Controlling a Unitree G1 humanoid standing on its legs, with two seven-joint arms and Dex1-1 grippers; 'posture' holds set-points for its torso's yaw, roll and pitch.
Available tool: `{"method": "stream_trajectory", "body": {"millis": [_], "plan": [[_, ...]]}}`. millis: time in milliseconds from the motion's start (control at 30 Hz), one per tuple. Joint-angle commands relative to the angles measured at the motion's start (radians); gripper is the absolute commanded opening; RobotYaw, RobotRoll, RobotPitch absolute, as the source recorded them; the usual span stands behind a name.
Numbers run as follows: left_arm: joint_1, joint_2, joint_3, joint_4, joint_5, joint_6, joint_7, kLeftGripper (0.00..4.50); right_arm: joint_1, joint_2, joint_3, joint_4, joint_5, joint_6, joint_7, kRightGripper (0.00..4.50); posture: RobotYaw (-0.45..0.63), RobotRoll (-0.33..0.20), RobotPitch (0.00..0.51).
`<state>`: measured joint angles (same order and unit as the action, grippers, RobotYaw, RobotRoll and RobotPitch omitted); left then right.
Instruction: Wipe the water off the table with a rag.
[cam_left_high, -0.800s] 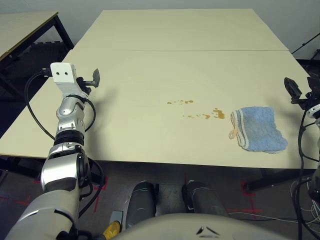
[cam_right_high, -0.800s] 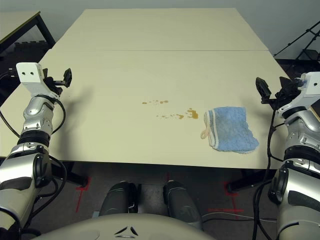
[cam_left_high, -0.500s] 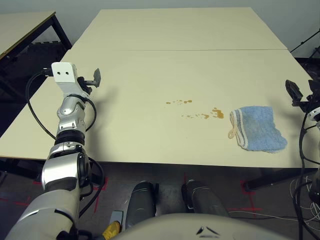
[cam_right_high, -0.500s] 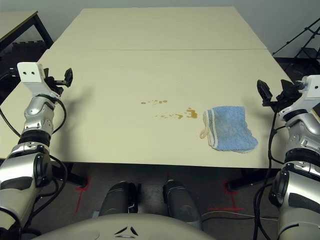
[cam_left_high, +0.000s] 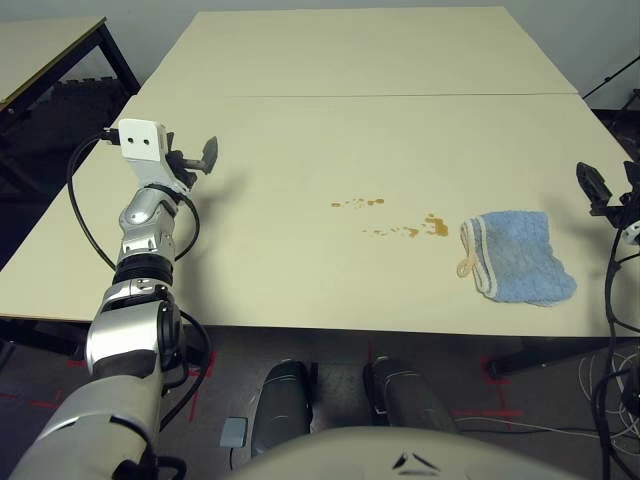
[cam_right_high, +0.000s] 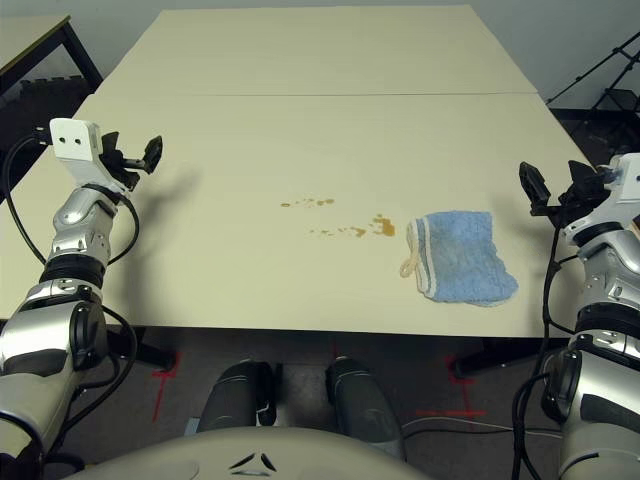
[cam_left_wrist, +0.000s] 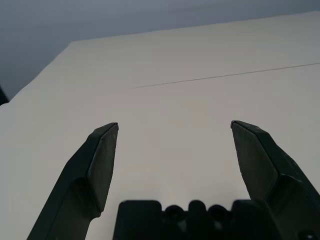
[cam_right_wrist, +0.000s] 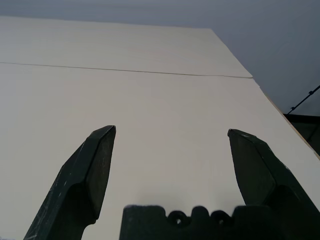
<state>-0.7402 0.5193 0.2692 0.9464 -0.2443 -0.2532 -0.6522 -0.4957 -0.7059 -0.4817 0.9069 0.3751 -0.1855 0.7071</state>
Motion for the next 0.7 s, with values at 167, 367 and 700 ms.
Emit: {"method": "stream_trajectory", "body": {"millis": [167, 367, 700], "plan": [[0.097, 0.041, -0.080, -0.195, -0.068, 0.146, -0.388, 4.50, 0.014, -0.003, -0.003, -0.022, 0.006, 0.020, -0.002, 4.47, -0.24, 0.000, 0.103], [0.165, 0.070, -0.143, -0.367, -0.126, 0.312, -0.626, 4.50, 0.021, -0.008, -0.002, -0.022, 0.003, 0.025, 0.002, 4.47, -0.26, 0.000, 0.118], [0.261, 0.126, -0.189, -0.596, -0.192, 0.540, -0.756, 4.50, 0.063, -0.023, -0.015, -0.059, 0.015, 0.040, 0.009, 4.47, -0.30, 0.000, 0.133]]}}
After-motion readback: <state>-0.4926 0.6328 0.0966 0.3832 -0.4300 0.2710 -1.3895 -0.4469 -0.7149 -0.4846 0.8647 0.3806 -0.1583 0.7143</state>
